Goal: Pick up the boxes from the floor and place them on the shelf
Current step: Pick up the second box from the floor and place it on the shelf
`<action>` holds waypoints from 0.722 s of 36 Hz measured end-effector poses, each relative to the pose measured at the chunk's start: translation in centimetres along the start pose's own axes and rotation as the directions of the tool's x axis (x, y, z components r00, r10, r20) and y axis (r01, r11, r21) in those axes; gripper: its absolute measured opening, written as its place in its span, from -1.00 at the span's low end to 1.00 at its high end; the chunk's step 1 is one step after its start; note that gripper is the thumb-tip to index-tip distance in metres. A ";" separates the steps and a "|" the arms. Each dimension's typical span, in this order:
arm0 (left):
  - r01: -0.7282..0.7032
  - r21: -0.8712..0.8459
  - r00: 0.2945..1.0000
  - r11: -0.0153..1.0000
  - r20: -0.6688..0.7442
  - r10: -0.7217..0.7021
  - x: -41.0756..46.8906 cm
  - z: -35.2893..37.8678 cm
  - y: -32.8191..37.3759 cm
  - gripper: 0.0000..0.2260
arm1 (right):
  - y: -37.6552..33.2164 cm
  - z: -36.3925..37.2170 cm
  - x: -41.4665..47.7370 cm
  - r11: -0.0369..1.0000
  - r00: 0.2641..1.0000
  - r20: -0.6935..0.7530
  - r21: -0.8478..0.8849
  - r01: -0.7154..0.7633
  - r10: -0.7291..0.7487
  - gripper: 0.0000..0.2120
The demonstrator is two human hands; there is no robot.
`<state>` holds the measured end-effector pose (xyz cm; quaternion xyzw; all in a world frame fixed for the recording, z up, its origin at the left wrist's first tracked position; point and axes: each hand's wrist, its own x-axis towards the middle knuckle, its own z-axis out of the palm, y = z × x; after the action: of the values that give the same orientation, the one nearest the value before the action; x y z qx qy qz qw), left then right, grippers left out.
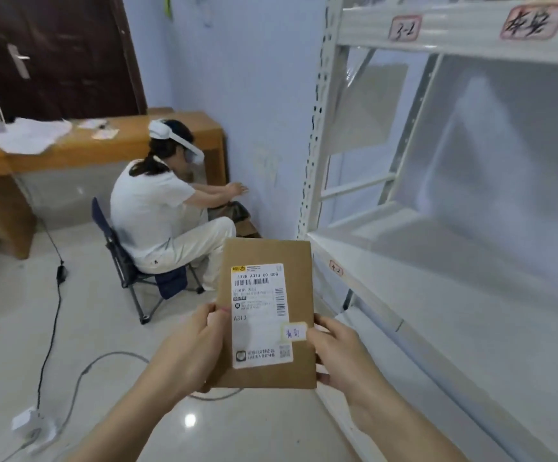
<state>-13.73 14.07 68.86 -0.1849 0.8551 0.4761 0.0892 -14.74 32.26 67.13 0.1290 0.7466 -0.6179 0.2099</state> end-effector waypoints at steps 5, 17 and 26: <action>-0.091 -0.034 0.995 0.995 -0.042 0.089 -1.8 -1.4 4.5 -0.76 | -3.5 -1.9 -2.4 0.995 0.993 -0.057 -0.012 0.102 -0.103 -0.69; -0.300 0.040 0.953 0.953 -0.026 0.302 -6.1 -2.3 11.3 -0.74 | -8.3 -5.7 -8.9 0.969 0.946 -0.210 -0.049 0.243 -0.248 -0.71; -0.444 0.224 0.879 0.867 -0.077 0.470 -8.6 -3.0 16.7 -0.58 | -11.8 -8.4 -13.6 0.940 0.892 -0.302 -0.041 0.340 -0.336 -0.69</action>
<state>-12.44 21.53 86.30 0.0028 0.9218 0.3825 -0.0633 -9.40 38.95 85.04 0.0922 0.7771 -0.6223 -0.0190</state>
